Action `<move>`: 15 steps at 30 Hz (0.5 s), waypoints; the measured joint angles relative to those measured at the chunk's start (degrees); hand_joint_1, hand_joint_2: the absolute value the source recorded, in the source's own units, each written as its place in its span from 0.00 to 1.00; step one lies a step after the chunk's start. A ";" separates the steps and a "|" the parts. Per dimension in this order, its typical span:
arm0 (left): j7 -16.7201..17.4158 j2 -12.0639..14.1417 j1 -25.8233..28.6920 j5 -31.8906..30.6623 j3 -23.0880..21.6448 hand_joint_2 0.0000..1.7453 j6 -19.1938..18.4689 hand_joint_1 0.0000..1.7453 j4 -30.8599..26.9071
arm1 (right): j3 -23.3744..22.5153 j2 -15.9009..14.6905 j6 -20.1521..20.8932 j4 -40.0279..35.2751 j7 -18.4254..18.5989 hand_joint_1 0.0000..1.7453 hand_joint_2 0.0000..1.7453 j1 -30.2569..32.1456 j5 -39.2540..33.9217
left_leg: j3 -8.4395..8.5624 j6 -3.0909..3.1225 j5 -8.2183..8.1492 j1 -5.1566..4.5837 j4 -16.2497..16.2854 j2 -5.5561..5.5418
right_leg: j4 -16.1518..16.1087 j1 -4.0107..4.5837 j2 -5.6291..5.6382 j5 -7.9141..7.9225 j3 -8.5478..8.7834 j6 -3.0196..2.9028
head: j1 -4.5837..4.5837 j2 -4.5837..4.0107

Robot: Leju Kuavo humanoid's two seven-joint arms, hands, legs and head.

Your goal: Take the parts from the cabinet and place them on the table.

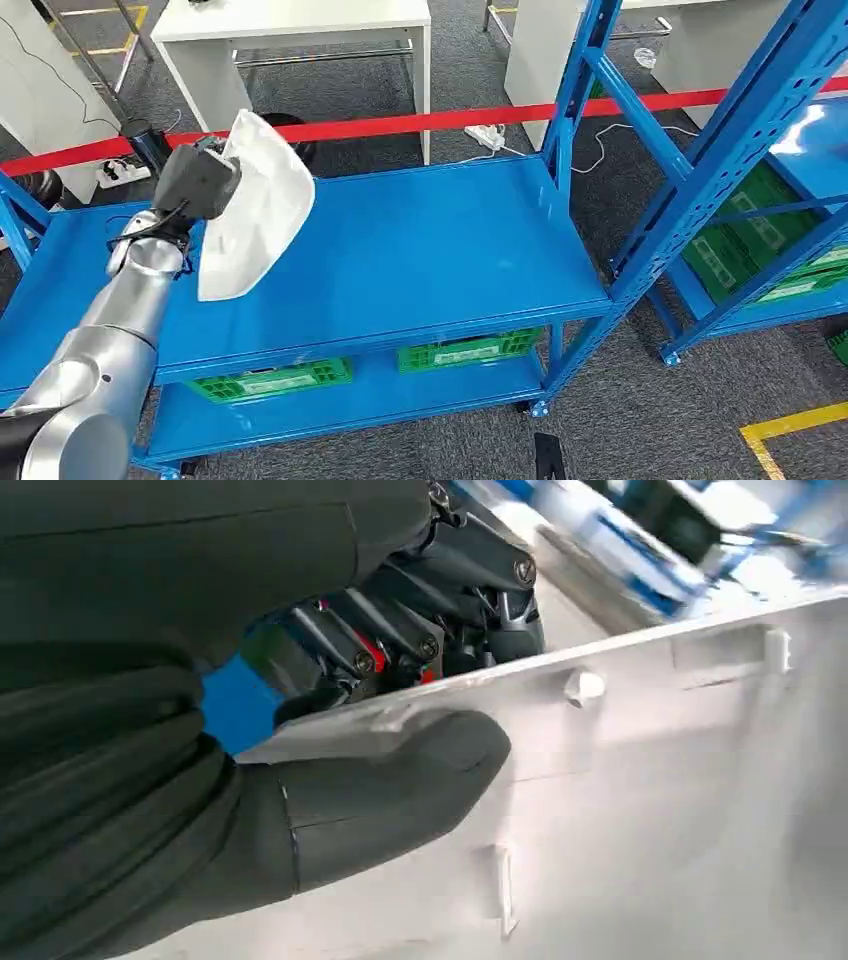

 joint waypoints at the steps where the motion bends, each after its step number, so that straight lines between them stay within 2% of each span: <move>1: -1.51 -0.32 0.02 2.64 0.28 1.00 -2.27 1.00 -0.85 | -0.02 -0.02 0.04 0.00 -0.11 0.00 1.00 0.01 0.00 | 0.00 0.00 0.00 0.00 0.00 0.00 | 0.00 0.00 0.00 0.00 0.00 0.00 | -0.02 0.00; 3: -2.95 -0.74 0.30 6.75 0.39 1.00 -6.05 1.00 -2.71 | -0.02 -0.02 0.07 0.00 -0.28 0.00 1.00 0.03 0.00 | 0.00 0.00 0.00 0.00 0.00 0.00 | 0.00 0.00 0.00 0.00 0.01 0.00 | 0.00 0.00; 7: -3.32 -0.96 2.80 19.19 0.22 1.00 -13.86 1.00 -8.08 | -0.04 -0.04 0.07 0.00 -0.39 0.00 1.00 0.06 0.13 | 0.01 0.00 0.00 0.00 0.00 0.02 | 0.00 0.00 0.02 0.00 0.00 0.00 | -0.02 0.00; 15: -2.03 -0.22 8.74 37.18 -2.19 1.00 -18.86 1.00 -17.62 | -0.04 -0.04 0.02 0.00 0.02 0.00 1.00 0.04 1.51 | 0.00 0.00 0.00 0.00 -0.01 0.01 | 0.00 0.02 0.01 -0.01 0.00 0.00 | -0.02 0.00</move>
